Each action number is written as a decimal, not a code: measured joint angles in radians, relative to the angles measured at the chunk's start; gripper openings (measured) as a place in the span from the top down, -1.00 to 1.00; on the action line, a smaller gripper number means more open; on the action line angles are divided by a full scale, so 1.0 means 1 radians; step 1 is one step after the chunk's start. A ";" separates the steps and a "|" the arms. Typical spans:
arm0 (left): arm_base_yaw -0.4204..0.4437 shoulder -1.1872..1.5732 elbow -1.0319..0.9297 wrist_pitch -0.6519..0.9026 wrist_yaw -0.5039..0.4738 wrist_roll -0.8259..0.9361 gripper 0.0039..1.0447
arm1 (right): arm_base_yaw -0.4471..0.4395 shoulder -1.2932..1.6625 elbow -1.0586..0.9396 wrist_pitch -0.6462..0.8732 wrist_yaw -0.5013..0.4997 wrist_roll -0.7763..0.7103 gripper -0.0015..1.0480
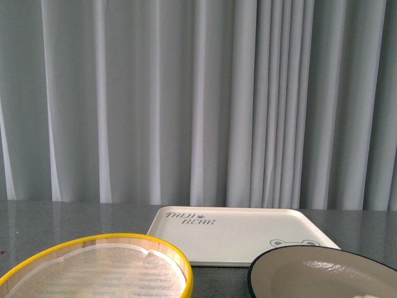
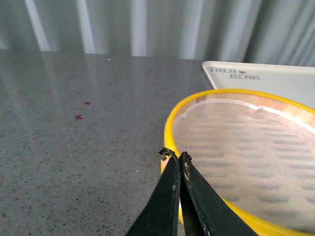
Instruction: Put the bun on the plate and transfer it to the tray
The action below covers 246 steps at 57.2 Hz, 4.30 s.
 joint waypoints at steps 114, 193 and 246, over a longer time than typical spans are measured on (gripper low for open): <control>0.035 -1.025 -0.142 -0.852 0.018 0.000 0.93 | 0.000 0.000 0.000 0.000 0.000 0.000 -0.83; 0.035 -1.026 -0.142 -0.852 0.018 0.003 -0.88 | 0.123 0.492 0.453 -0.439 0.197 -0.055 -0.83; 0.035 -1.026 -0.142 -0.852 0.018 0.003 -0.88 | 0.388 1.140 0.359 0.286 0.192 -1.475 -0.83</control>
